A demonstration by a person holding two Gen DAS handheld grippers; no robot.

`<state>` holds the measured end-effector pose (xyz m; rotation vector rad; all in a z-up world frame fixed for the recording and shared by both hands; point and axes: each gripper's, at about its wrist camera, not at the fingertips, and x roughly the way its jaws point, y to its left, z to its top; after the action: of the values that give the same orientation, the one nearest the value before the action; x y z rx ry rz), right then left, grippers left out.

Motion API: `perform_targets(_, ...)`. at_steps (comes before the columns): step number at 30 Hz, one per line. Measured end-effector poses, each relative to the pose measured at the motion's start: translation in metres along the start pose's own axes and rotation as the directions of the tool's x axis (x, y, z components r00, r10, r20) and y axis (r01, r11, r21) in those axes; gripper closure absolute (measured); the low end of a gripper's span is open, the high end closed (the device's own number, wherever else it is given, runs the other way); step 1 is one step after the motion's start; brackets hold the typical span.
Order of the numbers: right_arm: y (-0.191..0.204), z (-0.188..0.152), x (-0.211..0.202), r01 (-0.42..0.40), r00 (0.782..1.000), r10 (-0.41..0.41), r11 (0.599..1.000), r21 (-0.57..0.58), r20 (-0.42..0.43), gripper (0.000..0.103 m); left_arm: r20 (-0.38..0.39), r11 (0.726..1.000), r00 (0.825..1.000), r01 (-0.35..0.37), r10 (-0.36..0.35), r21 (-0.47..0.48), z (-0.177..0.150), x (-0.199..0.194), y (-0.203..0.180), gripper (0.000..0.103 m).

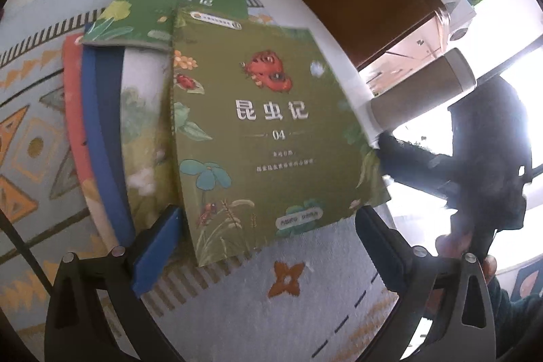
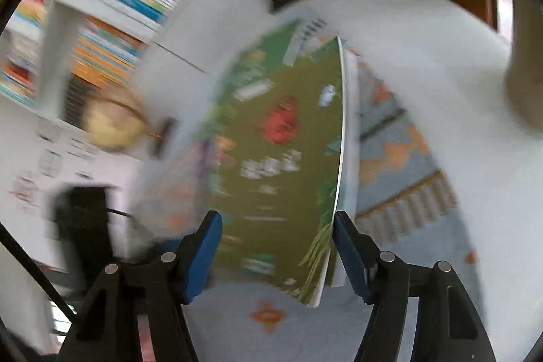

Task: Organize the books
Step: 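Position the right gripper at the edge of the olive butterfly-cover book, then close the right gripper and pull the butterfly book out of the pile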

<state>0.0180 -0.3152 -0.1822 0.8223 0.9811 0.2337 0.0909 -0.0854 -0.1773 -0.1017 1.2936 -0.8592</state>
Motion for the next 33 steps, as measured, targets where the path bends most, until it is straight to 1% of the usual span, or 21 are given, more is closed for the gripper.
perform_targets(1,-0.001,0.001,-0.001,-0.055,0.998,0.055,0.998,0.019,-0.004,0.038,-0.001,1.000,1.000,-0.003,0.003,-0.006,-0.003,-0.002,0.002,0.003)
perform_targets(3,-0.002,0.002,0.007,-0.133,0.991,0.135,0.990,0.048,-0.023,0.039,-0.006,1.000,1.000,-0.006,0.006,-0.017,-0.008,-0.004,0.005,0.003)
perform_targets(5,-0.003,-0.002,0.022,-0.145,0.988,0.148,0.987,0.066,-0.053,0.042,-0.007,1.000,1.000,-0.002,0.002,-0.021,-0.011,-0.004,0.006,0.003)
perform_targets(6,-0.003,-0.004,0.029,-0.139,0.987,0.144,0.988,0.067,-0.066,0.046,-0.006,1.000,1.000,-0.011,0.010,-0.017,-0.013,-0.004,0.007,0.003)
perform_targets(8,0.000,-0.009,0.046,-0.109,0.990,0.113,0.993,0.052,-0.082,0.062,0.000,0.999,0.999,-0.040,0.040,-0.009,-0.015,-0.006,0.009,0.003)
perform_targets(9,0.002,-0.010,0.052,-0.088,0.993,0.092,0.995,0.041,-0.081,0.079,0.004,0.999,0.999,-0.040,0.040,-0.007,-0.016,-0.006,0.010,0.003)
perform_targets(10,0.003,-0.011,0.056,-0.053,0.996,0.054,0.998,0.028,-0.068,0.092,0.008,0.999,0.999,-0.032,0.032,-0.010,-0.016,-0.008,0.011,0.003)
perform_targets(11,0.006,-0.013,0.061,-0.004,0.998,0.004,1.000,0.003,-0.059,0.092,0.010,1.000,1.000,-0.020,0.020,-0.018,-0.015,-0.008,0.013,0.003)
perform_targets(13,0.011,-0.013,0.064,0.065,0.997,-0.068,0.996,-0.053,-0.048,0.092,0.019,0.999,1.000,-0.023,0.024,-0.023,-0.015,-0.010,0.015,0.003)
perform_targets(16,0.025,-0.014,0.065,0.130,0.990,-0.135,0.984,-0.121,-0.030,0.092,0.031,1.000,0.999,-0.026,0.027,-0.015,-0.015,-0.011,0.017,0.003)
perform_targets(17,0.027,-0.011,0.062,0.115,0.992,-0.119,0.988,-0.105,-0.035,0.092,0.034,0.999,0.999,-0.030,0.030,-0.012,-0.016,-0.012,0.018,0.003)
perform_targets(19,0.025,-0.005,0.052,0.032,0.999,-0.033,0.999,-0.034,-0.037,0.094,0.029,0.999,0.999,-0.033,0.034,-0.017,-0.019,-0.017,0.024,0.003)
perform_targets(22,0.024,0.003,0.044,-0.037,0.998,0.039,0.998,0.051,-0.051,0.096,0.012,0.999,1.000,-0.005,0.006,-0.041,-0.026,-0.022,0.033,0.003)
perform_targets(23,0.023,0.005,0.044,-0.044,0.997,0.048,0.996,0.076,-0.062,0.096,0.008,0.999,1.000,-0.009,0.010,-0.038,-0.026,-0.023,0.034,0.003)
perform_targets(25,0.023,0.010,0.048,-0.061,0.993,0.074,0.987,0.147,-0.088,0.096,-0.021,0.999,0.999,-0.048,0.048,-0.019,-0.026,-0.020,0.032,0.003)
perform_targets(27,0.017,0.012,0.051,-0.098,0.985,0.129,0.965,0.243,-0.117,0.097,-0.050,0.994,0.993,-0.104,0.105,0.017,-0.025,-0.014,0.028,0.003)
perform_targets(29,0.014,0.012,0.049,-0.126,0.978,0.169,0.945,0.301,-0.121,0.097,-0.035,0.988,0.989,-0.145,0.147,0.051,-0.024,-0.013,0.024,0.003)
perform_targets(30,0.016,0.010,0.046,-0.129,0.977,0.173,0.943,0.307,-0.122,0.097,-0.020,0.981,0.981,-0.190,0.191,0.047,-0.022,-0.013,0.025,0.003)
perform_targets(31,0.018,0.009,0.042,-0.117,0.979,0.162,0.945,0.304,-0.127,0.097,-0.011,0.976,0.976,-0.215,0.215,0.038,-0.020,-0.013,0.027,0.003)
perform_targets(32,0.020,0.008,0.039,-0.106,0.980,0.150,0.949,0.296,-0.130,0.097,0.006,0.974,0.974,-0.227,0.227,0.017,-0.018,-0.016,0.031,0.003)
perform_targets(33,0.021,0.007,0.037,-0.093,0.982,0.136,0.953,0.287,-0.133,0.097,0.014,0.977,0.976,-0.215,0.215,0.002,-0.018,-0.018,0.035,0.003)
